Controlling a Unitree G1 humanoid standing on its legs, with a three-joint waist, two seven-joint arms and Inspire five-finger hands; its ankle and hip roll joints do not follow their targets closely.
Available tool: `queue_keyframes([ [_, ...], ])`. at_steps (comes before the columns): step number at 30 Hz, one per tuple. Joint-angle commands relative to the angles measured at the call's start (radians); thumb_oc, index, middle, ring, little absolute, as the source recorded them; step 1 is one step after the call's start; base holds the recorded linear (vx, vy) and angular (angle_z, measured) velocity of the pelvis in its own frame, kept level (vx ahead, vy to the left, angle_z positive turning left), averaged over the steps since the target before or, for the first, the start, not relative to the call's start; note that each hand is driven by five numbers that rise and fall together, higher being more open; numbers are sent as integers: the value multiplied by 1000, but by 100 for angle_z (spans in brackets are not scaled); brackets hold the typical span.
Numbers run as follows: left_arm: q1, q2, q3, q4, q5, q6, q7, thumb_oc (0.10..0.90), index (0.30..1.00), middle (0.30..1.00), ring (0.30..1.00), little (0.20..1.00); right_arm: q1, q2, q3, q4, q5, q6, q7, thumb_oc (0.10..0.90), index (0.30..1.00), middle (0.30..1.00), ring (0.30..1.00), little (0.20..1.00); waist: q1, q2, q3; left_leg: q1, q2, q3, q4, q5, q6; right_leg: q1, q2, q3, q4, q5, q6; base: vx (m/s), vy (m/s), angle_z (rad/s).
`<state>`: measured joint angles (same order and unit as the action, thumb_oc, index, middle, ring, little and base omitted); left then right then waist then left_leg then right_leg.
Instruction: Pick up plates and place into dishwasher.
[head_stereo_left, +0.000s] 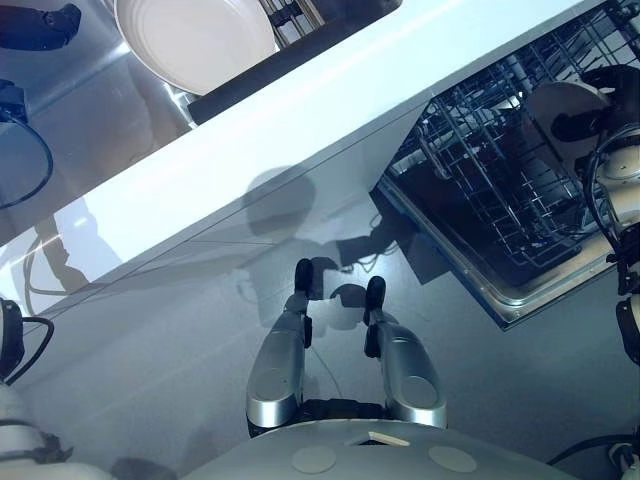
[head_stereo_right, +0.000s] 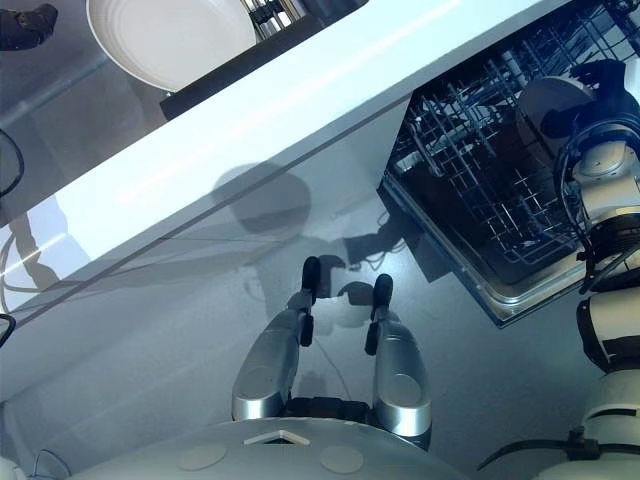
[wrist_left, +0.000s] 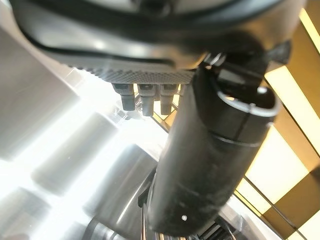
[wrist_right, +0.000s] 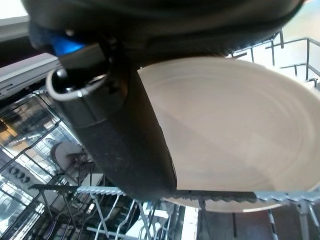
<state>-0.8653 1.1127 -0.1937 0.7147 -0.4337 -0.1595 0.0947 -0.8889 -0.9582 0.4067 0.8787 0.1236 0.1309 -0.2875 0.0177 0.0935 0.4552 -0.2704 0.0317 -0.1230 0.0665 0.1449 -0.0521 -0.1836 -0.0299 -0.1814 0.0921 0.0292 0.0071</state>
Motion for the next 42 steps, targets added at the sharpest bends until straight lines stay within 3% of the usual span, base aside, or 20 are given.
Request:
queue_keyframes([
  [1, -48, 65, 59, -72, -36, -77, 70, 800, 900, 900, 900, 900, -42, -8, -21, -85, 46, -99, -132, 800, 900, 900, 900, 900, -13, -11, -133, 18, -12, 102, -15, -84, -23, -52, 35, 8, 155, -162, -3, 0, 0, 0],
  [5, 42, 40, 122, -140, -19, -74, 83, 800, 900, 900, 900, 900, 45, 21, -130, -196, 98, -165, -199, 800, 900, 900, 900, 900, -23, -18, -148, 44, -12, 115, -23, -91, -20, -28, 41, 16, 134, -157, 0, 9, 53, 0],
  [7, 84, 34, 156, -166, -13, -71, 81, 800, 900, 900, 900, 900, 99, 34, -181, -255, 101, -166, -202, 800, 900, 900, 900, 900, -30, -22, -159, 59, -13, 121, -25, -96, -18, -13, 42, 20, 124, -155, 2, 26, 58, -6],
  [14, 180, 13, 234, -214, -5, -43, 64, 800, 900, 900, 900, 900, 222, 60, -277, -374, 124, -156, -129, 800, 900, 900, 900, 900, -46, -36, -215, 142, -18, 142, -65, -105, -13, 64, 43, 23, 66, -145, 11, 46, 67, -9],
  [21, 299, -19, 300, -250, 39, -49, 80, 800, 900, 900, 900, 900, 326, 128, -364, -531, 232, -250, -127, 800, 900, 900, 900, 900, -67, -43, -290, 215, -21, 167, -99, -108, -5, 123, 38, 30, 37, -132, 26, -26, 122, -11],
  [26, 382, -26, 324, -296, 233, -53, 127, 800, 900, 900, 900, 900, 419, 169, -440, -652, 213, -322, -137, 800, 900, 900, 900, 900, -84, -40, -344, 259, -22, 183, -98, -125, 0, 155, 25, 37, 35, -128, 47, -77, 186, -13],
  [32, 438, 6, 343, -314, 320, -27, 93, 800, 900, 900, 900, 900, 472, 157, -479, -654, 216, -320, -57, 800, 900, 900, 900, 900, -102, -40, -389, 314, -29, 201, -114, -139, 3, 192, 13, 46, 28, -121, 73, -51, 170, -13],
  [42, 522, 153, 326, -362, 745, -80, -29, 800, 900, 900, 900, 900, 566, 134, -523, -666, 227, -296, 52, 800, 900, 900, 900, 900, -124, -28, -419, 353, -43, 221, -145, -138, 13, 199, -2, 56, 16, -91, 112, -11, 122, -21],
])
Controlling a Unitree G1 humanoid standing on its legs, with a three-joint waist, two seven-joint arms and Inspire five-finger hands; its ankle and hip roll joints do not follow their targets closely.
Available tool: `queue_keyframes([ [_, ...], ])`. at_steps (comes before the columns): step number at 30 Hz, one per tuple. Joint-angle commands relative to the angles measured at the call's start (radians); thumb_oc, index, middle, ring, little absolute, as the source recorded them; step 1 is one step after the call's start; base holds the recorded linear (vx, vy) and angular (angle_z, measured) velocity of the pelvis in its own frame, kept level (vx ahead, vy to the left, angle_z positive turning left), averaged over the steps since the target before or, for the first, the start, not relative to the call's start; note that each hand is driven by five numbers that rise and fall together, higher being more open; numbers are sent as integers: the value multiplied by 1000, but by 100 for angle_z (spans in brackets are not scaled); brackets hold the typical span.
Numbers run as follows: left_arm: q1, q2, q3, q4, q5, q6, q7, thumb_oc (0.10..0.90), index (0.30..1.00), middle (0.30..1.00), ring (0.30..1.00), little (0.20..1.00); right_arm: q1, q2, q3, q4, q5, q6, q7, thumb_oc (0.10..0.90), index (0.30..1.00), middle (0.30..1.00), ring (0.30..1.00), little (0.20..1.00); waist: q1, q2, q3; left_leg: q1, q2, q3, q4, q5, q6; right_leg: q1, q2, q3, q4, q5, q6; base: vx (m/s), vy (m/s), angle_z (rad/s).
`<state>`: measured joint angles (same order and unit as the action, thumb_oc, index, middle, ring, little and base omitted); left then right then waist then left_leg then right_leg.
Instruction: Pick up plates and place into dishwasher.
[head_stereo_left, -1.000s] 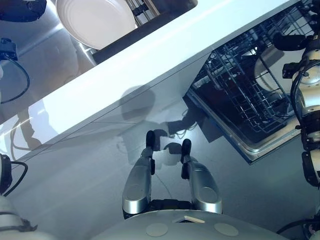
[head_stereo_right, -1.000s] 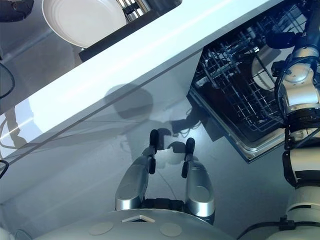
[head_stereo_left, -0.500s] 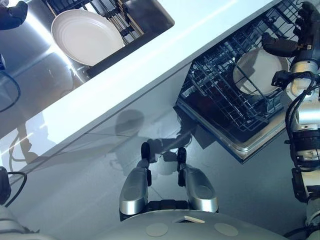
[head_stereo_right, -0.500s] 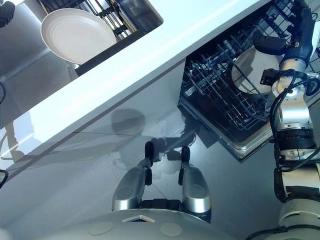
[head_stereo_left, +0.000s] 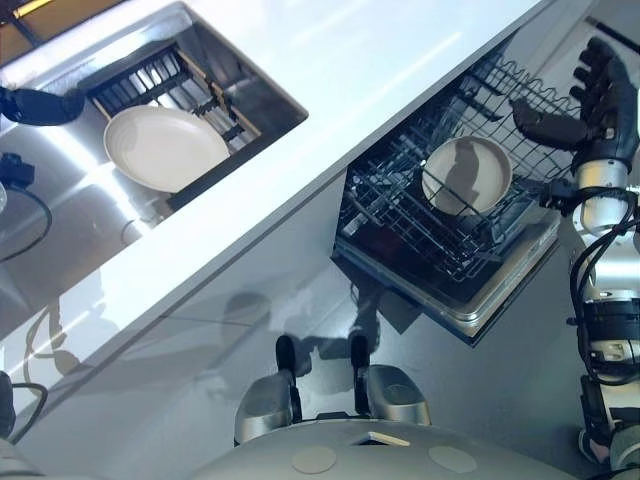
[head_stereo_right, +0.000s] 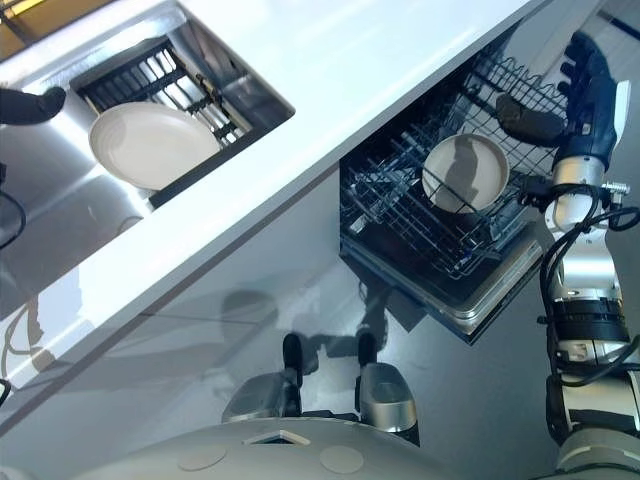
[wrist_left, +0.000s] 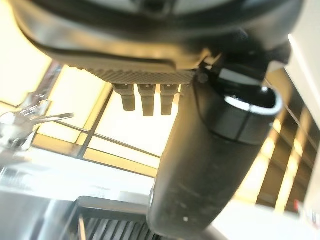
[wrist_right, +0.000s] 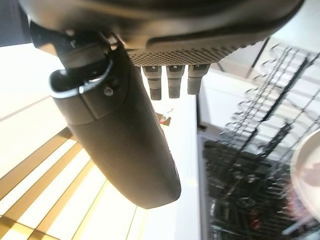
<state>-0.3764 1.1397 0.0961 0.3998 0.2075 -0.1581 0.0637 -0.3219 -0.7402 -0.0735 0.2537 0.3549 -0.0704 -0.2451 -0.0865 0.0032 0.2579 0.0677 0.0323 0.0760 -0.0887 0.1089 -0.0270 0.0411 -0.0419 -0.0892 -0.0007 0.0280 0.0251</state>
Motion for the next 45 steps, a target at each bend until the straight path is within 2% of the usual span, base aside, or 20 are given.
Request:
queue_keyframes([
  [1, 33, 146, 34, -52, 134, -97, -17, 800, 900, 900, 900, 900, 3, -85, -40, -39, -2, -92, 12, 800, 900, 900, 900, 900, -22, 64, -222, 15, -44, 25, 9, -102, -11, -27, 7, -36, 111, -86, 98, -16, 71, -17],
  [5, 13, 259, 33, -109, 246, -112, -76, 800, 900, 900, 900, 900, 26, -87, -30, -19, 20, -92, 13, 800, 900, 900, 900, 900, -20, 74, -223, 10, -45, 30, 4, -97, -10, -32, -1, -38, 105, -73, 111, -11, 38, -7],
  [6, 12, 259, 32, -108, 247, -112, -76, 800, 900, 900, 900, 900, 26, -87, -30, -19, 20, -92, 13, 800, 900, 900, 900, 900, -20, 73, -223, 9, -45, 30, 4, -97, -10, -32, -1, -39, 105, -73, 111, 0, 0, 0],
  [7, 4, 331, 40, -122, 307, -118, -65, 800, 900, 900, 900, 900, 45, -84, -25, 0, 36, -103, 12, 800, 900, 900, 900, 900, -16, 80, -223, 5, -45, 31, 2, -94, -11, -32, -5, -43, 101, -68, 117, 0, 0, 0],
  [11, -2, 416, 41, -122, 338, -154, -93, 800, 900, 900, 900, 900, 73, -74, -19, 15, 55, -113, 12, 800, 900, 900, 900, 900, -9, 85, -227, -4, -46, 27, 1, -90, -12, -37, -8, -49, 100, -61, 123, 0, -9, 0],
  [12, 11, 449, 41, -138, 308, -164, -150, 800, 900, 900, 900, 900, 81, -71, -16, 16, 62, -109, 10, 800, 900, 900, 900, 900, -3, 87, -226, -6, -46, 26, 1, -88, -12, -36, -7, -53, 101, -59, 125, -3, -44, -1],
  [14, 33, 484, 45, -182, 277, -135, -223, 800, 900, 900, 900, 900, 79, -70, -8, 26, 77, -100, 6, 800, 900, 900, 900, 900, 6, 87, -224, -8, -45, 20, 1, -85, -13, -35, -7, -57, 102, -59, 125, -16, -57, -1],
  [19, 60, 517, 58, -257, 204, -58, -277, 800, 900, 900, 900, 900, 75, -51, 13, 62, 97, -92, -2, 800, 900, 900, 900, 900, 21, 89, -225, -10, -42, 9, 1, -83, -13, -31, -3, -64, 103, -66, 123, 3, -65, 6],
  [20, 64, 518, 65, -264, 170, -23, -287, 800, 900, 900, 900, 900, 82, -42, 13, 66, 94, -95, -4, 800, 900, 900, 900, 900, 24, 89, -226, -11, -42, 6, 2, -83, -13, -30, -1, -65, 103, -68, 122, 4, -74, 19],
  [21, 75, 495, 81, -257, 19, 57, -299, 800, 900, 900, 900, 900, 94, -25, 16, 70, 95, -97, -13, 800, 900, 900, 900, 900, 31, 87, -225, -11, -40, 2, 2, -82, -13, -26, 3, -65, 102, -73, 119, 1, -79, 18],
  [23, 99, 419, 134, -249, -118, 159, -304, 800, 900, 900, 900, 900, 115, 1, 8, 69, 94, -97, -21, 800, 900, 900, 900, 900, 41, 84, -223, -11, -38, -5, 4, -80, -12, -20, 9, -65, 98, -82, 112, 6, -74, 7],
  [24, 121, 360, 170, -233, -182, 198, -296, 800, 900, 900, 900, 900, 122, 19, 5, 71, 86, -99, -23, 800, 900, 900, 900, 900, 43, 82, -221, -10, -37, -8, 4, -80, -12, -17, 13, -64, 97, -87, 109, 15, -66, 5],
  [25, 138, 288, 203, -190, -192, 207, -298, 800, 900, 900, 900, 900, 124, 38, 5, 76, 75, -96, -23, 800, 900, 900, 900, 900, 43, 81, -218, -9, -36, -10, 5, -80, -11, -14, 17, -61, 95, -90, 106, 19, -57, 9],
  [26, 143, 246, 212, -152, -189, 207, -293, 800, 900, 900, 900, 900, 119, 48, 13, 80, 71, -90, -25, 800, 900, 900, 900, 900, 38, 81, -215, -7, -36, -11, 6, -81, -11, -12, 19, -60, 95, -91, 104, 21, -48, 12],
  [28, 97, 186, 166, -27, -182, 190, -284, 800, 900, 900, 900, 900, 101, 62, 43, 86, 70, -67, -32, 800, 900, 900, 900, 900, 24, 80, -212, -7, -34, -8, 7, -80, -12, -13, 21, -63, 97, -90, 102, 23, -31, 12],
  [32, -40, 166, 28, 163, -161, 188, -275, 800, 900, 900, 900, 900, 112, 70, 74, 109, 79, -57, -26, 800, 900, 900, 900, 900, 1, 82, -210, -6, -33, 3, 11, -83, -13, -22, 20, -67, 105, -90, 102, 46, 0, 6],
  [34, -84, 167, -9, 212, -172, 201, -256, 800, 900, 900, 900, 900, 136, 74, 76, 120, 80, -58, -16, 800, 900, 900, 900, 900, -9, 83, -210, -5, -34, 8, 13, -87, -11, -25, 19, -65, 109, -93, 102, 65, 29, 1],
  [42, -126, 142, -10, 257, -236, 213, -142, 800, 900, 900, 900, 900, 227, 112, 70, 158, 67, -67, 26, 800, 900, 900, 900, 900, -40, 73, -205, -2, -39, 16, 16, -97, -5, -32, 21, -52, 114, -94, 101, 58, 44, -6],
  [45, -85, 99, 32, 247, -191, 164, -30, 800, 900, 900, 900, 900, 274, 138, 70, 182, 62, -76, 48, 800, 900, 900, 900, 900, -53, 58, -197, 2, -44, 17, 17, -104, 0, -35, 22, -45, 119, -92, 100, 71, 62, -13],
])
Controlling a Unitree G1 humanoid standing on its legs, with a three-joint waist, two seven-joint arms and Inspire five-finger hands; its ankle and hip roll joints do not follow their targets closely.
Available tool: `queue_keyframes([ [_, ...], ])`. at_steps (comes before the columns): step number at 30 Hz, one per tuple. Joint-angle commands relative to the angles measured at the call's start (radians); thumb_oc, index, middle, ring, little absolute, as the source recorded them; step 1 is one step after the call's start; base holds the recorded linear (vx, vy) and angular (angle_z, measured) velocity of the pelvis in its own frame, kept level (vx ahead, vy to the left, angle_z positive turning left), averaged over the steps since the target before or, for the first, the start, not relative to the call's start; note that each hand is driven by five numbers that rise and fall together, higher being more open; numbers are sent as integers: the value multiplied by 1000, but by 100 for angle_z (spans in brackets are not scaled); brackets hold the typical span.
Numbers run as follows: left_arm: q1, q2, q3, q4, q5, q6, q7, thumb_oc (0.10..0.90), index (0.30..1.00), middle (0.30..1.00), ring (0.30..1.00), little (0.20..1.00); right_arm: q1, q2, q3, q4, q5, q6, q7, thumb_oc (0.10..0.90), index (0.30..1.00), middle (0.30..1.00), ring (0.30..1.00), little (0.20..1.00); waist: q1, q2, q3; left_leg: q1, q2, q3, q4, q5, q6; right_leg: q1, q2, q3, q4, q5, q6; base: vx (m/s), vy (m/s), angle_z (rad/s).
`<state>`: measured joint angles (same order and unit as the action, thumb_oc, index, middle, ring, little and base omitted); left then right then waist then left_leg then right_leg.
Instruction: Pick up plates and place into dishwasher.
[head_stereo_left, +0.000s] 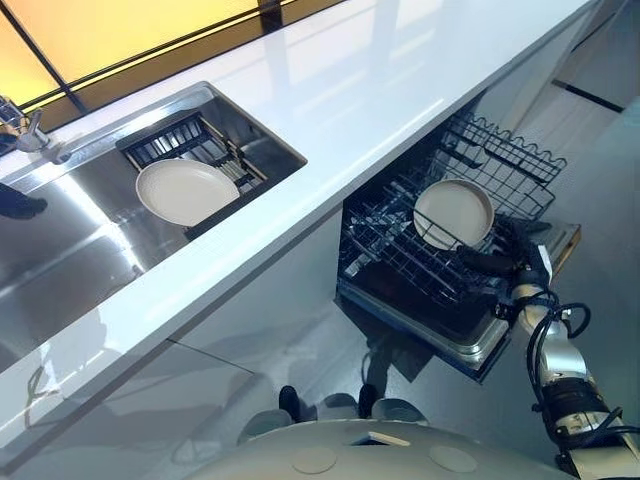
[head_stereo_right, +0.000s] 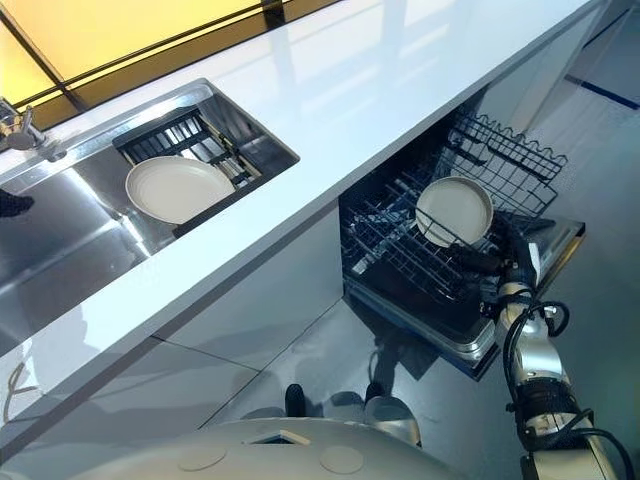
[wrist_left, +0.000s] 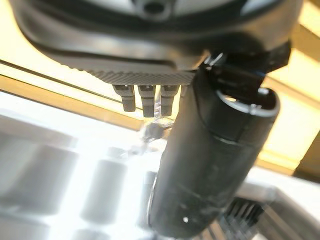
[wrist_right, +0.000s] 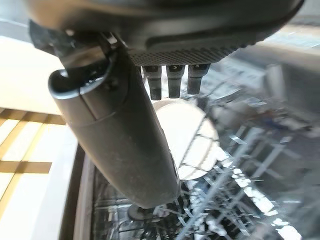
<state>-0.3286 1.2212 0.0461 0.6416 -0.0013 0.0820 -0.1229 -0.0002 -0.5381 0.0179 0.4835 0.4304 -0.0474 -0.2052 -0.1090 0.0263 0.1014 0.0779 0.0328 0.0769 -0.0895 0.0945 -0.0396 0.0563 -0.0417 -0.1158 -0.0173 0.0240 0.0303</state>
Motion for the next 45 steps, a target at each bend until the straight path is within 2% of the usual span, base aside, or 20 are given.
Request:
queue_keyframes([
  [1, -128, 16, 89, 3, 26, -80, 169, 800, 900, 900, 900, 900, -42, -62, -22, -46, -14, -100, 10, 800, 900, 900, 900, 900, -31, 34, -40, -8, -46, 17, 18, -90, 13, -50, 21, -18, 136, -88, 95, 53, 52, -10],
  [4, -117, 11, 105, 1, 9, -85, 208, 800, 900, 900, 900, 900, -19, -49, -20, -33, -19, -101, 18, 800, 900, 900, 900, 900, -39, 28, -38, -5, -50, 22, 19, -93, 16, -52, 19, -15, 137, -84, 97, 62, 57, -22],
  [10, -94, -35, 121, -24, -90, -22, 228, 800, 900, 900, 900, 900, 23, -23, -17, -32, -41, -104, 13, 800, 900, 900, 900, 900, -55, 20, -30, 4, -59, 27, 22, -103, 24, -57, 12, -12, 149, -76, 105, 77, 85, -10],
  [26, -89, -104, 117, 36, -236, 13, 243, 800, 900, 900, 900, 900, 80, 4, -5, -35, -110, -111, 23, 800, 900, 900, 900, 900, -85, 10, -22, 10, -79, 58, 27, -120, 43, -93, -17, -5, 197, -42, 142, 64, 72, -13],
  [45, -135, -123, 68, 58, -385, 38, 116, 800, 900, 900, 900, 900, 88, 32, 33, -53, -158, -100, 20, 800, 900, 900, 900, 900, -93, 18, -11, 11, -79, 80, 35, -131, 48, -104, -33, 5, 222, -22, 167, 24, 18, -4],
])
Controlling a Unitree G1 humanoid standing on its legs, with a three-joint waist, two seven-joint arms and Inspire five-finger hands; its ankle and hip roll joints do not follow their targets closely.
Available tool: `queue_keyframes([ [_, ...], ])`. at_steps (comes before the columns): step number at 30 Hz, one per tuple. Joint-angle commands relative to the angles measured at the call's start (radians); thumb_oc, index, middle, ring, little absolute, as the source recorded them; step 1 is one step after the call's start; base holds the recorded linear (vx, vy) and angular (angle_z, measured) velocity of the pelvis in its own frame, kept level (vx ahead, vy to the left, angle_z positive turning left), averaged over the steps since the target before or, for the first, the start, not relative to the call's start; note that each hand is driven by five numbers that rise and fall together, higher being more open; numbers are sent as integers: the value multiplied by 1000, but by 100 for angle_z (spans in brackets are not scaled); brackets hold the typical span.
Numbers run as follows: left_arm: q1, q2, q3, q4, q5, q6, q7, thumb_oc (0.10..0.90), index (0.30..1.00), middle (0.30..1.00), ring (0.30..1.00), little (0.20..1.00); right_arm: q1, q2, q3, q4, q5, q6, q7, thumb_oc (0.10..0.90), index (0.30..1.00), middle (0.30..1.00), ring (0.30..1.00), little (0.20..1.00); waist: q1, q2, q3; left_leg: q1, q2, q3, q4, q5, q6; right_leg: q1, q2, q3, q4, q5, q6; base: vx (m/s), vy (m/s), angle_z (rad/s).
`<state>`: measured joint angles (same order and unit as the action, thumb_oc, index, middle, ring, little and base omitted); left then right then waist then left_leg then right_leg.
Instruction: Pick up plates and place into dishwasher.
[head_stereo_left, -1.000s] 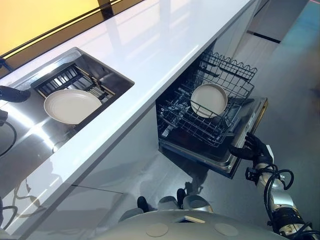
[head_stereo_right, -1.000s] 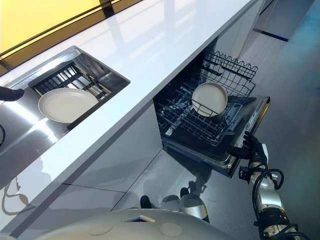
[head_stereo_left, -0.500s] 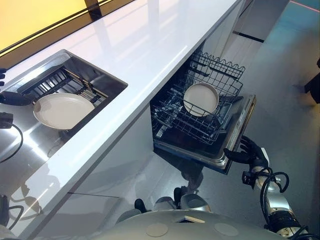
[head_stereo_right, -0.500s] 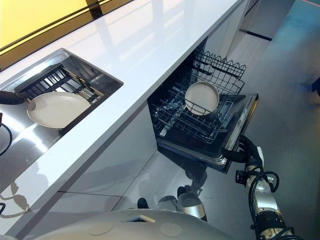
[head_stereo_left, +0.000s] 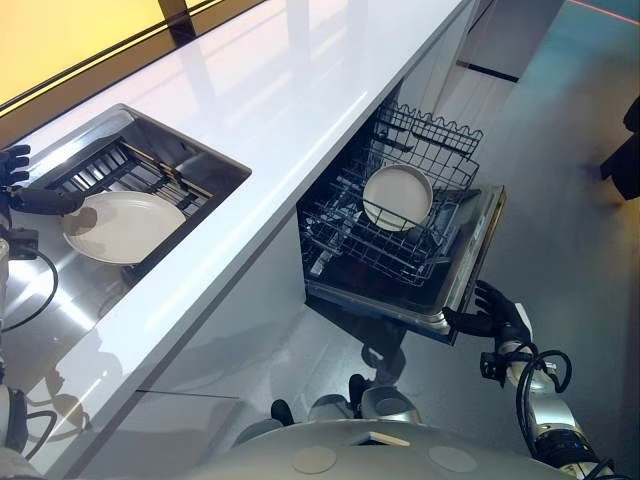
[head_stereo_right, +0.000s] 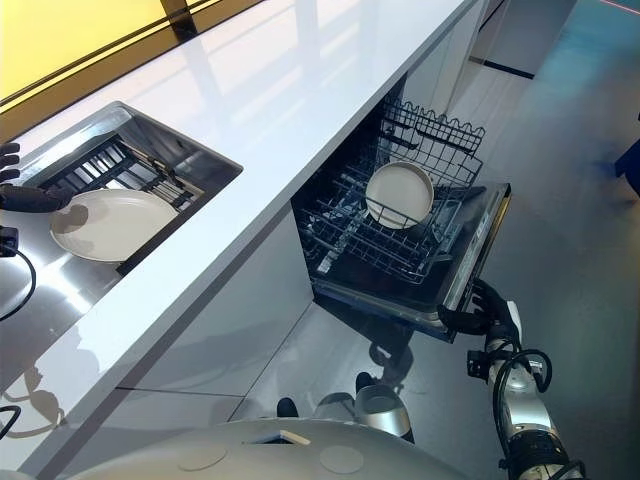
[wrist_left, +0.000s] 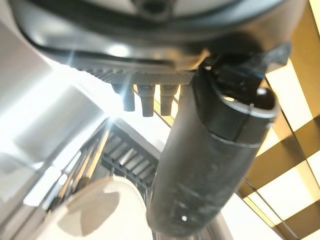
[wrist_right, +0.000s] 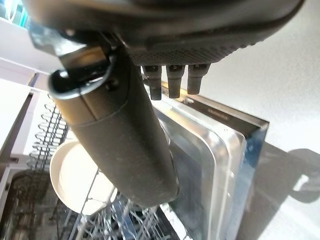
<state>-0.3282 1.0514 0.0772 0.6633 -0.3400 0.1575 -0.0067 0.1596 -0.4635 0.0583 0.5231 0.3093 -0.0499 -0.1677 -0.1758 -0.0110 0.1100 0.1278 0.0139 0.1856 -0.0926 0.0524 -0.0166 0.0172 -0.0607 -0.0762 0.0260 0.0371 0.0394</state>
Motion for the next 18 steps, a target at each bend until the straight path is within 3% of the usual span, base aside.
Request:
queue_keyframes([
  [1, -137, 46, 33, 38, -46, -34, -12, 800, 900, 900, 900, 900, -73, -43, -6, -93, -38, -96, -17, 800, 900, 900, 900, 900, -27, 56, -19, -39, -60, -28, 38, -89, 25, -66, -14, -34, 180, -35, 159, 0, 0, 0],
  [18, -190, 88, -40, 119, -71, 43, -266, 800, 900, 900, 900, 900, -79, -41, 12, -109, -51, -71, -34, 800, 900, 900, 900, 900, -30, 74, -14, -47, -56, -18, 41, -94, 26, -71, -19, -40, 184, -39, 171, 1, 0, -1],
])
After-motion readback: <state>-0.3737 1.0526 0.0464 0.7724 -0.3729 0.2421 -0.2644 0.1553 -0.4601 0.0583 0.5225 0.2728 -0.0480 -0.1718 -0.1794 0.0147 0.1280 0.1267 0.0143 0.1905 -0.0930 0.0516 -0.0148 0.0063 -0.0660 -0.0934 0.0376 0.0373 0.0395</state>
